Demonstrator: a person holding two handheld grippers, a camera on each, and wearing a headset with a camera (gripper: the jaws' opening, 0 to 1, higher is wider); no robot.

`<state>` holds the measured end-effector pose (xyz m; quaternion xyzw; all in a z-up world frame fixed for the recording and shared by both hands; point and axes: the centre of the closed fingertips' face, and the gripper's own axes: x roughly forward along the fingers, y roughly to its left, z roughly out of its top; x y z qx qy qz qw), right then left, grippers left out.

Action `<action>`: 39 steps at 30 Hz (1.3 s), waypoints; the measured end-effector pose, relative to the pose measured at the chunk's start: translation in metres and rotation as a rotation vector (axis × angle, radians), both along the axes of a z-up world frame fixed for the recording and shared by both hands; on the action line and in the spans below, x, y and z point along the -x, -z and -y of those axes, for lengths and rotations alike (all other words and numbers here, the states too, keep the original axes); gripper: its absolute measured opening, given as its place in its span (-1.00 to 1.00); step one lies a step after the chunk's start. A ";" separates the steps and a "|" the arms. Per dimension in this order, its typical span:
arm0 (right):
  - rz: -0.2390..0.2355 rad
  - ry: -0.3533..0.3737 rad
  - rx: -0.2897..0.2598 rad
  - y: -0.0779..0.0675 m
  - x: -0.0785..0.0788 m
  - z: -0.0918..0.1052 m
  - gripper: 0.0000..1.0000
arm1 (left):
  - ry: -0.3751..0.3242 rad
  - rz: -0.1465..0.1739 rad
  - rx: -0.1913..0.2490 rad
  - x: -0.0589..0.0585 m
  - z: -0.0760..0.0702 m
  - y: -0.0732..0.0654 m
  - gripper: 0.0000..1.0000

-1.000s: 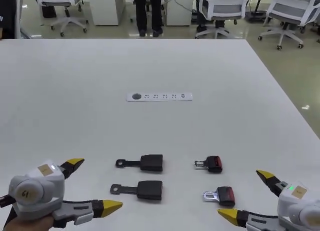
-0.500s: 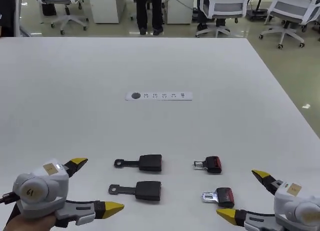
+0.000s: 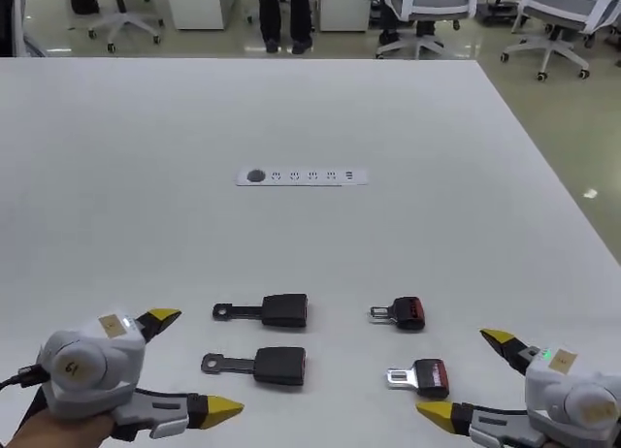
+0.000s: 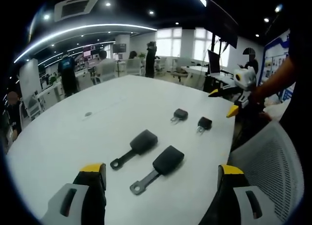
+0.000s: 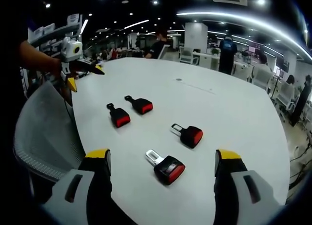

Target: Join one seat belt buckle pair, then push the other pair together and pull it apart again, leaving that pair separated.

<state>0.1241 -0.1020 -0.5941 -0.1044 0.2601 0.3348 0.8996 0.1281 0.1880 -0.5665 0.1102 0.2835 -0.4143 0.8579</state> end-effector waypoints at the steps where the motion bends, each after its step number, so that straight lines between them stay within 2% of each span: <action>1: -0.005 -0.002 0.000 0.001 -0.001 0.000 0.76 | 0.004 -0.003 -0.002 0.000 0.002 0.001 0.93; 4: -0.015 -0.011 0.003 0.003 -0.002 0.000 0.75 | 0.008 -0.008 0.003 0.001 0.008 0.002 0.93; 13: -0.051 -0.048 0.015 0.013 -0.009 -0.001 0.70 | 0.019 -0.043 0.008 -0.002 0.013 0.015 0.89; 16: -0.071 -0.059 0.015 0.019 -0.010 0.000 0.63 | 0.023 -0.058 0.007 -0.005 0.013 0.022 0.87; 19: -0.080 -0.071 0.022 0.025 -0.012 -0.001 0.63 | 0.030 -0.065 0.014 -0.009 0.021 0.022 0.86; 24: -0.103 -0.083 0.026 0.031 -0.014 -0.002 0.64 | 0.041 -0.090 0.010 -0.013 0.021 0.039 0.86; 30: -0.135 -0.118 0.044 0.042 -0.014 -0.004 0.63 | 0.060 -0.116 0.005 -0.016 0.031 0.046 0.86; 32: -0.144 -0.124 0.040 0.043 -0.015 -0.005 0.63 | 0.071 -0.125 0.004 -0.017 0.032 0.052 0.85; 36: -0.170 -0.141 0.044 0.053 -0.019 -0.006 0.61 | 0.112 -0.144 -0.027 -0.019 0.036 0.066 0.79; 39: -0.180 -0.154 0.050 0.058 -0.021 -0.007 0.59 | 0.126 -0.151 -0.027 -0.022 0.038 0.072 0.77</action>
